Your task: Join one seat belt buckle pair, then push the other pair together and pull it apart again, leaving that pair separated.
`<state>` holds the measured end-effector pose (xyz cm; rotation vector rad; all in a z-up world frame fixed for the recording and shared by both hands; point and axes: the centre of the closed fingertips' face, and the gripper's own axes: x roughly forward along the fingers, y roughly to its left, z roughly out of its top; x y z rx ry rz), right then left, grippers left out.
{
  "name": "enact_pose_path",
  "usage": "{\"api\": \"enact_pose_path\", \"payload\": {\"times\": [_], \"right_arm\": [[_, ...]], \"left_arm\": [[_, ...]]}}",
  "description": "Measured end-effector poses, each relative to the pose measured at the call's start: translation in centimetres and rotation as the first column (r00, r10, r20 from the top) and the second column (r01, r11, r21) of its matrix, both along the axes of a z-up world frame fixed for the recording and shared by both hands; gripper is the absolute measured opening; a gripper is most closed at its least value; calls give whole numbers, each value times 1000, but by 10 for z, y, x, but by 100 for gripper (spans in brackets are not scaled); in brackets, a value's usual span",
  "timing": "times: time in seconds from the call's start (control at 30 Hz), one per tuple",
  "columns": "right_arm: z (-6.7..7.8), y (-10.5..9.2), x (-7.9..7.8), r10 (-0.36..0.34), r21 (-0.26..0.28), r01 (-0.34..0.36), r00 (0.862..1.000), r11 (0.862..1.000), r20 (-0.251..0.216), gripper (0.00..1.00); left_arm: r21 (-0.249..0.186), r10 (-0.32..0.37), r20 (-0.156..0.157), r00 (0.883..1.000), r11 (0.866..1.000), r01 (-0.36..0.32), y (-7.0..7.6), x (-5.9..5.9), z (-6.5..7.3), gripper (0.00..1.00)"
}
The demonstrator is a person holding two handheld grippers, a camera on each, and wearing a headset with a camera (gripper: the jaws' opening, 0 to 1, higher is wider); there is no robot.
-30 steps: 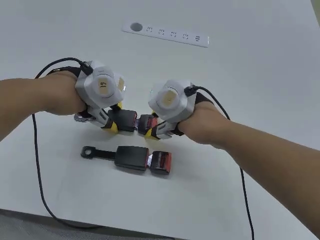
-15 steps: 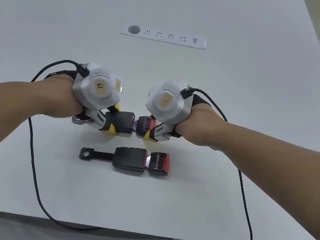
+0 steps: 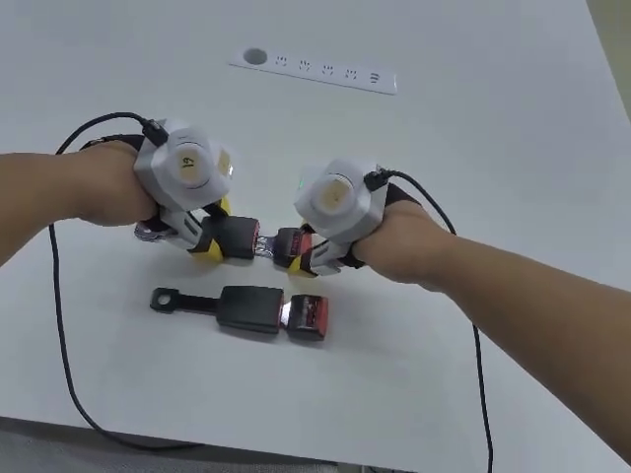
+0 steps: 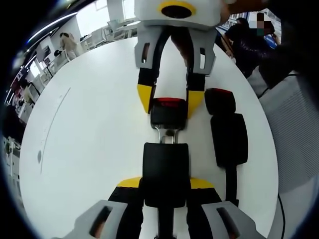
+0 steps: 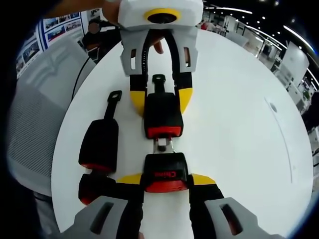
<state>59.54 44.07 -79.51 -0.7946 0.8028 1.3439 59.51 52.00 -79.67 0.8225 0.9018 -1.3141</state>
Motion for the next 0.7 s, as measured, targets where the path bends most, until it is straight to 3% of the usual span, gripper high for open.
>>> {"api": "enact_pose_path", "payload": {"times": [0.27, 0.47, 0.7], "right_arm": [[0, -21, 2, -31, 4, 31, 999, 1000, -12, 32], [2, -44, -6, -40, -17, 40, 999, 999, -5, 32], [2, -76, -3, -58, -44, 58, 998, 997, 10, 33]], "left_arm": [[1, 5, -2, 1000, 1000, -5, -1, -1, 1, 32], [5, 8, -3, 1000, 1000, -8, -1, 0, 1, 33], [6, 16, 0, 1000, 1000, -16, -1, 0, 2, 33]]}}
